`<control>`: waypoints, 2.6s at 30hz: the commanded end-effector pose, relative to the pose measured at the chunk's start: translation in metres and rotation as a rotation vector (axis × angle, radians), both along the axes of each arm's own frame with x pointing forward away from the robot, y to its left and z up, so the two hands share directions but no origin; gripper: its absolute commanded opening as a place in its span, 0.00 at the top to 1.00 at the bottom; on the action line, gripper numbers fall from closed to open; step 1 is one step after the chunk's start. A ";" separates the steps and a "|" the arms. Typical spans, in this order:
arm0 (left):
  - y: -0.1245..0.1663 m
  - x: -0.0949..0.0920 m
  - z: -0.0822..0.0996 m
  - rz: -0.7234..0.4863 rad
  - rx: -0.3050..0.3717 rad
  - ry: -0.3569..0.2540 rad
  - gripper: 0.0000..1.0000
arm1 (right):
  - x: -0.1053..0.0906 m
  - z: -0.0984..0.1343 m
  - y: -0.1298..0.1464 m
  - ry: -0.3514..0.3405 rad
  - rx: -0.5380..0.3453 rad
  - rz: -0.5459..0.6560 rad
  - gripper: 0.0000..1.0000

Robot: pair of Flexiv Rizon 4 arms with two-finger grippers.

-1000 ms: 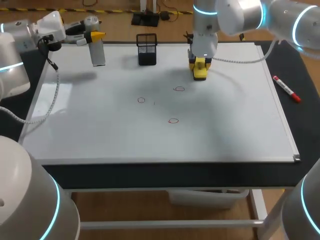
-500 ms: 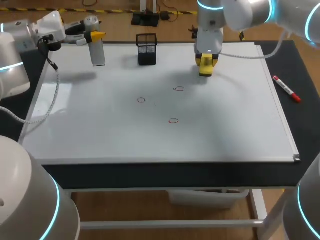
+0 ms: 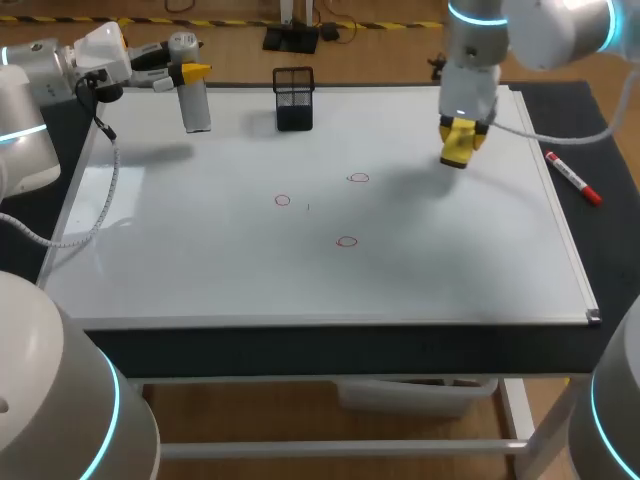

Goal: Pick up the inspection probe, press it on each red-marked spot on the whiteboard one by one, put down the probe, pick up the eraser, and wipe off all the red marks.

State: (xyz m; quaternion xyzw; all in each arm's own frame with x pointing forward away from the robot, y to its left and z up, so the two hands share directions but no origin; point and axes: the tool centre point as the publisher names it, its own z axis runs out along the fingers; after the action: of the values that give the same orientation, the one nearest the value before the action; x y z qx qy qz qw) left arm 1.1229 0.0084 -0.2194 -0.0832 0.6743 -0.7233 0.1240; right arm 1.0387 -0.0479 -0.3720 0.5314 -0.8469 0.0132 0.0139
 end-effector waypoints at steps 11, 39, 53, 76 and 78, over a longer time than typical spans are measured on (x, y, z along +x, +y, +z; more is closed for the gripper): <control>-0.001 -0.001 0.001 0.004 0.001 -0.002 1.00 | -0.058 -0.012 -0.058 -0.042 0.011 -0.093 1.00; -0.001 -0.001 0.001 0.004 0.001 -0.002 1.00 | -0.066 -0.016 -0.066 -0.021 0.021 -0.136 1.00; -0.049 -0.037 0.009 -0.098 -0.016 0.005 1.00 | -0.066 -0.016 -0.066 -0.021 0.021 -0.136 1.00; -0.136 -0.129 -0.006 -0.318 -0.068 0.015 1.00 | -0.066 -0.016 -0.066 -0.021 0.021 -0.136 1.00; -0.138 -0.136 -0.009 -0.332 -0.065 0.015 1.00 | -0.066 -0.016 -0.066 -0.021 0.021 -0.136 1.00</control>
State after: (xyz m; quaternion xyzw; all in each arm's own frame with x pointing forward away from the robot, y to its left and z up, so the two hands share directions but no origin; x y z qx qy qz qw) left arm 0.9926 -0.1276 -0.2258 0.0211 0.6577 -0.7529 -0.0080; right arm 0.9722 -0.1140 -0.3883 0.4718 -0.8817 0.0073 -0.0011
